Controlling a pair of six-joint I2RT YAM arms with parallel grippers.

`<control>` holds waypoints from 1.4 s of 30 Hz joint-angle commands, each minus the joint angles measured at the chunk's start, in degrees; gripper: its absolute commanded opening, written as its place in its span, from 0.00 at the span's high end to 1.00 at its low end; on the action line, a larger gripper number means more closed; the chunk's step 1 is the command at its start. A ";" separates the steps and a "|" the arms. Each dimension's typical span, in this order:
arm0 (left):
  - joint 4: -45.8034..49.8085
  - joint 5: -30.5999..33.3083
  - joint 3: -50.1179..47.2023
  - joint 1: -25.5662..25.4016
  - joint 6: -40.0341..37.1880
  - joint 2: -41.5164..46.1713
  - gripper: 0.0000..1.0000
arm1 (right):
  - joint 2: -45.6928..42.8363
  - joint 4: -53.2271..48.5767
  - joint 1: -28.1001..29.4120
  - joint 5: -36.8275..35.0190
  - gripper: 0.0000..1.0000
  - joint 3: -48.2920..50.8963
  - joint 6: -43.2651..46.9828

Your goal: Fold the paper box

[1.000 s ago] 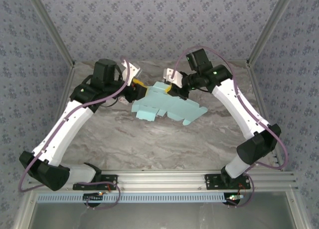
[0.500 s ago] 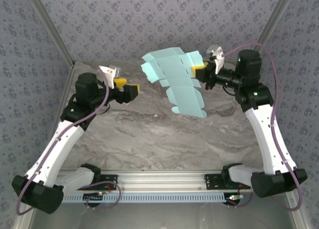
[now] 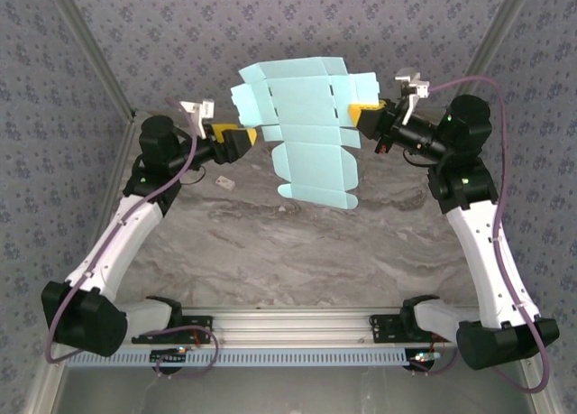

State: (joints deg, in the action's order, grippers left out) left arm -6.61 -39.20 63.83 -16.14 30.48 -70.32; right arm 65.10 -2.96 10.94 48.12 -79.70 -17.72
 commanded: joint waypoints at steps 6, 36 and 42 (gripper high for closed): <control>-10.69 -6.05 7.05 0.06 4.46 -4.48 0.09 | -1.20 8.12 0.87 2.15 0.98 0.95 -6.83; 8.31 -4.03 6.05 -1.89 -19.06 3.11 1.00 | -3.61 -11.42 -1.04 -13.74 0.37 3.74 15.71; 27.40 -2.41 8.83 -5.74 -34.55 3.05 1.00 | -4.31 -21.21 -0.66 -16.05 0.27 0.07 33.07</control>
State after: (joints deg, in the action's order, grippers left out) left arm 8.10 -42.35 70.02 -20.62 7.49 -67.55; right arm 61.36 -16.78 10.20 33.39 -75.94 2.44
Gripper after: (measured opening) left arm 0.062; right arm 0.721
